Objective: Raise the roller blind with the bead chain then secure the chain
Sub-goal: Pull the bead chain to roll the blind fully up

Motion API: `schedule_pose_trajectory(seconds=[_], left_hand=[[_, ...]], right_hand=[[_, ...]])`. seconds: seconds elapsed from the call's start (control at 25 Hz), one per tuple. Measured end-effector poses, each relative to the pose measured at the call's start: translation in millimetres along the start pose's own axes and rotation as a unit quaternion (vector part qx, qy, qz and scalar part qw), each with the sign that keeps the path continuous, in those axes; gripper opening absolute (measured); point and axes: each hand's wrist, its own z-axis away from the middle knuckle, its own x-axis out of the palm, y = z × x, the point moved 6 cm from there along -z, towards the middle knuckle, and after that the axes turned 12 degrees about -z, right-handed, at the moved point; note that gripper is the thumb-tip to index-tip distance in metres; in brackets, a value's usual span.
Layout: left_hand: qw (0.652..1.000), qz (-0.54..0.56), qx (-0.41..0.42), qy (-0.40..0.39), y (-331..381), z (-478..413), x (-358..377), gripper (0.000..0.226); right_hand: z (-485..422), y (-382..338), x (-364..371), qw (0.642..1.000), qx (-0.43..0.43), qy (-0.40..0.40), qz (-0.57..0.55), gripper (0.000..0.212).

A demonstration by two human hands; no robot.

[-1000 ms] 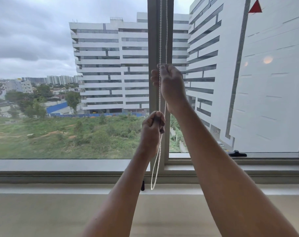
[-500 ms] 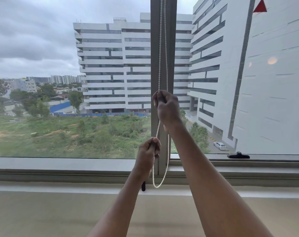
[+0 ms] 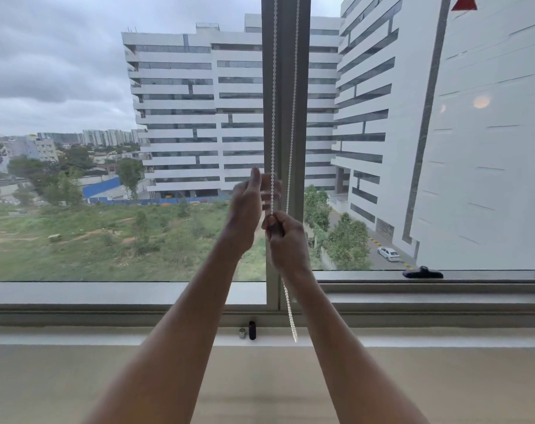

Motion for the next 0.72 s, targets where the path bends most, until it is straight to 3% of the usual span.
schedule_pose_trajectory(seconds=[0.16,0.28,0.4,0.72], left_hand=[[0.996,0.066,0.03,-0.048,83,-30,4,0.051],[0.993,0.111,0.046,0.007,108,-45,2,0.044],[0.987,0.125,0.077,0.056,102,-41,8,0.045],[0.991,0.121,0.048,0.036,33,-6,28,0.044]], right_hand=[[11,15,5,1.0,0.006,-0.012,-0.027,0.03],[13,15,6,0.999,0.003,-0.015,-0.033,0.03],[15,16,3,0.999,0.01,-0.013,-0.038,0.03],[54,68,-28,0.997,0.079,0.009,0.018,0.032]])
